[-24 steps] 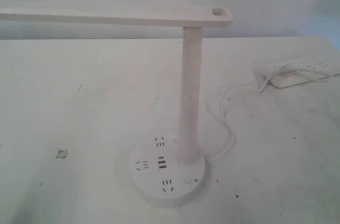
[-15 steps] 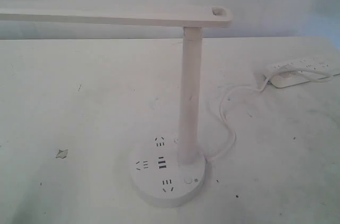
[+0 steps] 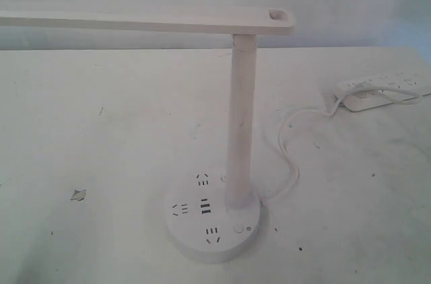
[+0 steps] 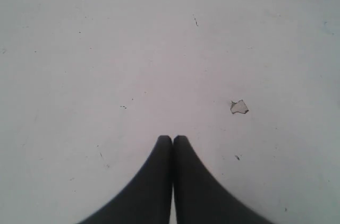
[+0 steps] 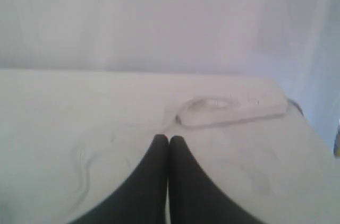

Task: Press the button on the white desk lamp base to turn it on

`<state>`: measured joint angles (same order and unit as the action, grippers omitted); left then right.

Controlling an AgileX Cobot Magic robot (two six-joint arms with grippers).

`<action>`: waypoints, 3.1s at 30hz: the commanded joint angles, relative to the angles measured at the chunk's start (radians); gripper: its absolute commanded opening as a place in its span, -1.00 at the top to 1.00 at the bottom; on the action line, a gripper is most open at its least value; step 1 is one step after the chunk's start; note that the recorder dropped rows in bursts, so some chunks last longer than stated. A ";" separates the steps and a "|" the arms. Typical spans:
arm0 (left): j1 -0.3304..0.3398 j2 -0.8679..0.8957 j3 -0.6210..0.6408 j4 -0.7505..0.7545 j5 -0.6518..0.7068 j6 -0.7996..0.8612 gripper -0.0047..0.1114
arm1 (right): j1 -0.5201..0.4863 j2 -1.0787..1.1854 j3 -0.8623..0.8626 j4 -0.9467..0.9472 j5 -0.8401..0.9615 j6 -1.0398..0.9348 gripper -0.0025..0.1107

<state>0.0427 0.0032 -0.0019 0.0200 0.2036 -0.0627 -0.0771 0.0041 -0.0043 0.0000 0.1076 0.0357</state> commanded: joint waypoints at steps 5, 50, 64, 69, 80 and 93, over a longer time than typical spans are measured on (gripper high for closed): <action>-0.008 -0.003 0.002 -0.004 -0.002 0.000 0.92 | 0.003 -0.004 0.004 0.011 -0.419 0.089 0.96; -0.008 -0.003 0.002 -0.004 -0.002 0.000 0.92 | 0.077 1.348 -0.435 -1.366 -0.906 1.769 0.96; -0.008 -0.003 0.002 -0.004 -0.002 0.000 0.92 | 0.089 1.594 -0.435 -1.389 -1.072 1.689 0.96; -0.008 -0.003 0.002 -0.004 -0.002 0.000 0.92 | 0.174 1.661 -0.435 -1.348 -1.065 1.624 0.96; -0.008 -0.003 0.002 -0.004 -0.002 0.000 0.92 | 0.231 1.684 -0.443 -1.218 -0.947 1.529 0.96; -0.008 -0.003 0.002 -0.004 -0.002 0.000 0.92 | 0.278 1.735 -0.484 -1.178 -0.895 1.486 0.96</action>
<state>0.0427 0.0032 -0.0019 0.0200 0.2036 -0.0627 0.1980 1.7373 -0.4845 -1.1843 -0.8138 1.5410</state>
